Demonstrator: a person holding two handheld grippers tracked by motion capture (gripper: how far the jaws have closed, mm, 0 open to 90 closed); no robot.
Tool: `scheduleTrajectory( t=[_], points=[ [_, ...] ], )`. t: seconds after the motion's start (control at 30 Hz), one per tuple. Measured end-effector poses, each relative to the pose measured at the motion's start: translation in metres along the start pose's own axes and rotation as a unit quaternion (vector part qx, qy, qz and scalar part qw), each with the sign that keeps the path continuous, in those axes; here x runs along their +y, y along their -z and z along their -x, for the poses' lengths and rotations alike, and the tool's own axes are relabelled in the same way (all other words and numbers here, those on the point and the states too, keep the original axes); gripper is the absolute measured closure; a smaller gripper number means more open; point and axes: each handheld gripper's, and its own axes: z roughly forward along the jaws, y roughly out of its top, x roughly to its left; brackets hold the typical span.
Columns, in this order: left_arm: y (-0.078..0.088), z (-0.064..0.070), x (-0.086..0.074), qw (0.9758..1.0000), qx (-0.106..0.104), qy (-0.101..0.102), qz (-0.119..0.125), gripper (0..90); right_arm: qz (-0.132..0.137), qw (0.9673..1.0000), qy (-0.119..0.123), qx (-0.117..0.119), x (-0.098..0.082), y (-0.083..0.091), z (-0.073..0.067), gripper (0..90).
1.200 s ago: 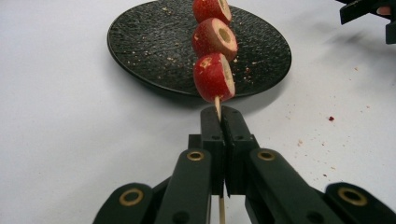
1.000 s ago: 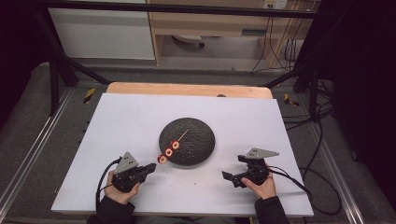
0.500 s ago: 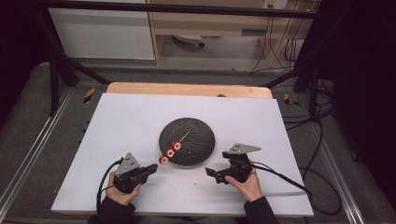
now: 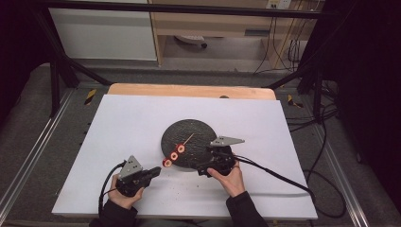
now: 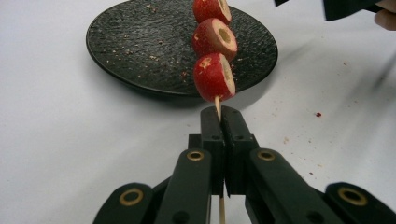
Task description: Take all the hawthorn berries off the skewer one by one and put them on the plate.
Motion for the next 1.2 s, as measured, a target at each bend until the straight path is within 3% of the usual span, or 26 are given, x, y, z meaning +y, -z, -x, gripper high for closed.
scheduleTrajectory(
  t=[0.2,0.47,0.87,1.2],
  points=[
    [-0.001,0.003,0.0,1.0,-0.004,-0.003,-0.001,88.3,0.011,0.9997,-0.02,0.006,0.008,-0.013,-0.003,12.6],
    [-0.003,0.007,0.0,0.9999,-0.006,-0.008,0.0,88.3,0.026,0.9983,-0.05,0.019,0.014,-0.025,-0.002,28.7],
    [-0.005,0.013,0.001,0.9999,-0.007,-0.013,0.005,88.3,0.031,0.9958,-0.083,0.022,0.013,-0.035,0.003,47.4],
    [-0.006,0.014,0.001,0.9999,-0.005,-0.012,0.008,88.3,0.034,0.9926,-0.111,0.036,0.012,-0.038,0.003,56.3]
  ],
)
